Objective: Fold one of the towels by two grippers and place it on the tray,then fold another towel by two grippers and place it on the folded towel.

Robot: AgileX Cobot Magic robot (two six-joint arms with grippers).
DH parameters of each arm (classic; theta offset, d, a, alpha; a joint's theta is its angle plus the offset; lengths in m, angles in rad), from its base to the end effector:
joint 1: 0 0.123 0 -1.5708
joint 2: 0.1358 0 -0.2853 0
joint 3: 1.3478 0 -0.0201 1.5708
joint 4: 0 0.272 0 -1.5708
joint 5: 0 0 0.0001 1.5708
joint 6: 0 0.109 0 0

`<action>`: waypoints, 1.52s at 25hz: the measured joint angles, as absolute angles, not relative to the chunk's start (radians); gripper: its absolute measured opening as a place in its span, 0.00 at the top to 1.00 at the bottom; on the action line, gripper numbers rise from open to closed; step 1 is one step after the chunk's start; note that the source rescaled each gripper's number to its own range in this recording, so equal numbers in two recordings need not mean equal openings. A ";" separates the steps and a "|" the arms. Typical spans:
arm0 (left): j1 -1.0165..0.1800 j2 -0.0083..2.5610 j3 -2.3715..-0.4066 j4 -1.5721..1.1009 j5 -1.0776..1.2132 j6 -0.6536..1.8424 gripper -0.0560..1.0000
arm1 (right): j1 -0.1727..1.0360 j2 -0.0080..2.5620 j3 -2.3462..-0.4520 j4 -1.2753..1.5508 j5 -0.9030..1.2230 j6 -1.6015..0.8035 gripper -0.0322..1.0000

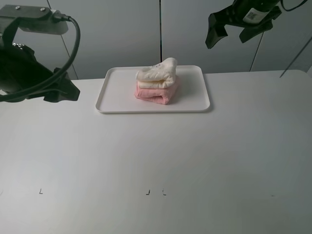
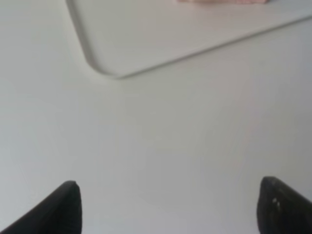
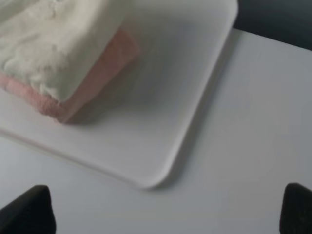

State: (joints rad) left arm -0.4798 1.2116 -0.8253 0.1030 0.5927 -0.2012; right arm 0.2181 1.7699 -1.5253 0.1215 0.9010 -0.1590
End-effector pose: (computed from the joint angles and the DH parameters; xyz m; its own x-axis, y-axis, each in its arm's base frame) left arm 0.2434 -0.1196 0.2557 -0.7338 0.2520 -0.6309 0.3464 0.9377 -0.0284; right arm 0.4068 0.1008 0.2752 -0.8245 -0.2676 -0.4986 -0.3309 0.9427 0.0413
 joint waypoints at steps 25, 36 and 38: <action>-0.480 0.400 -0.545 0.058 0.958 -0.206 0.07 | 0.218 0.253 -0.623 0.049 1.108 -0.061 0.00; -0.480 0.077 -0.531 0.050 1.108 -0.244 0.07 | 0.218 0.066 -0.549 0.073 1.189 -0.030 0.00; -0.480 0.045 -0.531 0.059 1.110 -0.242 0.07 | 0.218 0.066 -0.544 0.075 1.183 -0.030 0.00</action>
State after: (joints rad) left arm -0.4798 0.0448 -0.5309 0.0587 1.1103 -0.2425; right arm 0.2181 0.0659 -0.5440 0.0750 1.1826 -0.0303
